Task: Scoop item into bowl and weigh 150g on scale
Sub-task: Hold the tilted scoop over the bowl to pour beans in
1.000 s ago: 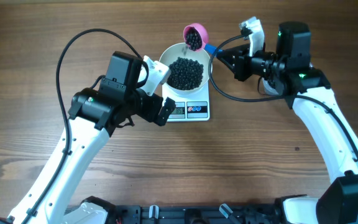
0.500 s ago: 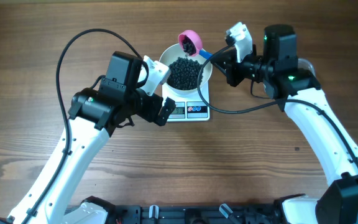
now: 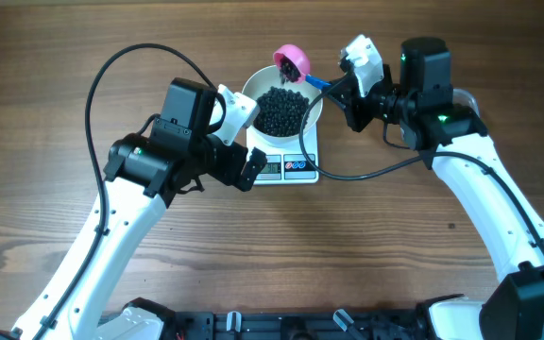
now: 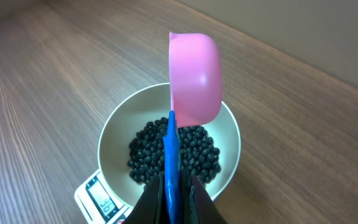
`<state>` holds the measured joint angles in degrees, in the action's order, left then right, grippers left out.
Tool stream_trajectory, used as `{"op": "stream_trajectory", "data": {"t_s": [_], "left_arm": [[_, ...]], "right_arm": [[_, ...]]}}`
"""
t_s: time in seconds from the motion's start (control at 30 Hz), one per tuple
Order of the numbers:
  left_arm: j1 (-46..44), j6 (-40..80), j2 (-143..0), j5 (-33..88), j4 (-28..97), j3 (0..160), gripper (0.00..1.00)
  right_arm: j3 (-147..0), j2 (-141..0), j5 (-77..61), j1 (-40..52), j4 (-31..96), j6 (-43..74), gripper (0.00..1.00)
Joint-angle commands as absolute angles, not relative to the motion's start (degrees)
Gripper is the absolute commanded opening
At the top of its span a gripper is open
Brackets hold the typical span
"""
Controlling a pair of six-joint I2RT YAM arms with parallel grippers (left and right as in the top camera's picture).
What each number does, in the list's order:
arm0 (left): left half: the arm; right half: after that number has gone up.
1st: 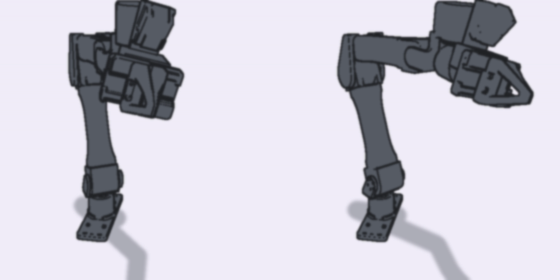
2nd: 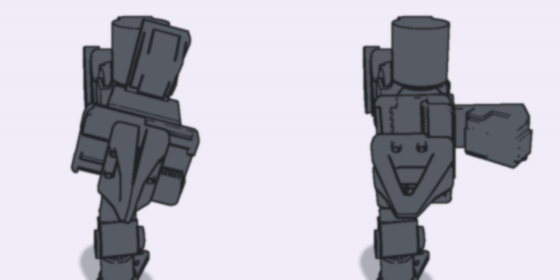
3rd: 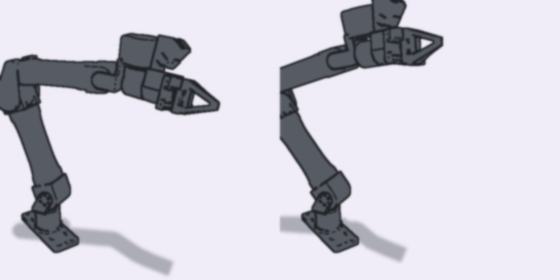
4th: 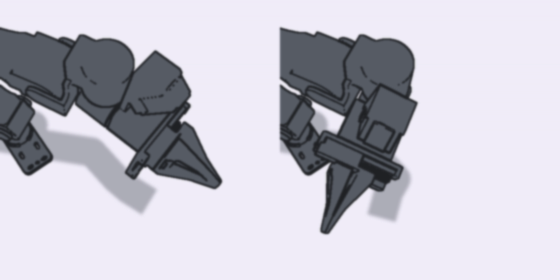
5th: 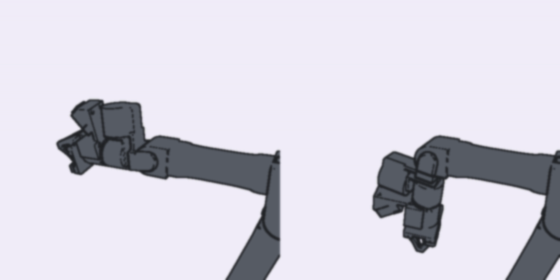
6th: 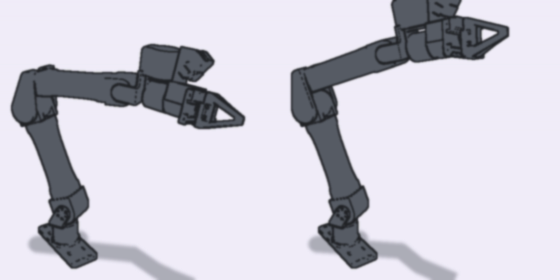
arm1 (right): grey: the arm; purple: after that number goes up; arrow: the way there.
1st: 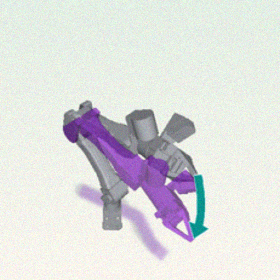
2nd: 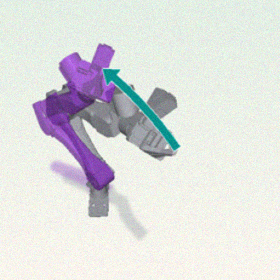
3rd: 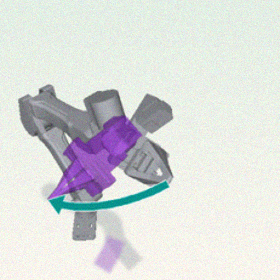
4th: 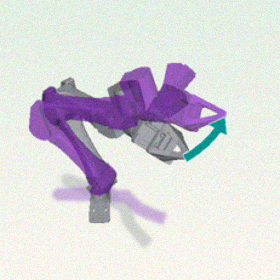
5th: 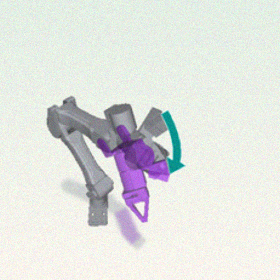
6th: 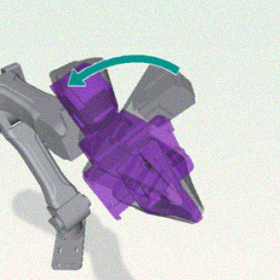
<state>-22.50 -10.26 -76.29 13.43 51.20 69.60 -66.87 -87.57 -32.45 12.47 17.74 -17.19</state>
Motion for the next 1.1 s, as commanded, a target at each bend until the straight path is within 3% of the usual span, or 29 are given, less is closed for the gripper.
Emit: {"op": "stream_trajectory", "data": {"t_s": [0.0, 0.87, 1.07], "left_arm": [[-22.76, -11.18, -76.09, 14.35, 51.09, 70.52, 1.00], [-22.76, -11.18, -76.07, 14.35, 51.09, 70.52, 1.00], [-22.76, -11.18, -76.07, 14.35, 51.09, 70.52, 1.00]], "right_arm": [[-67.05, -86.56, -31.70, 12.86, 17.52, -19.99, 0.04], [-67.05, -86.56, -31.68, 12.86, 17.61, -21.04, 0.04], [-67.05, -86.59, -29.61, 12.86, 17.56, -28.75, 0.04]]}}
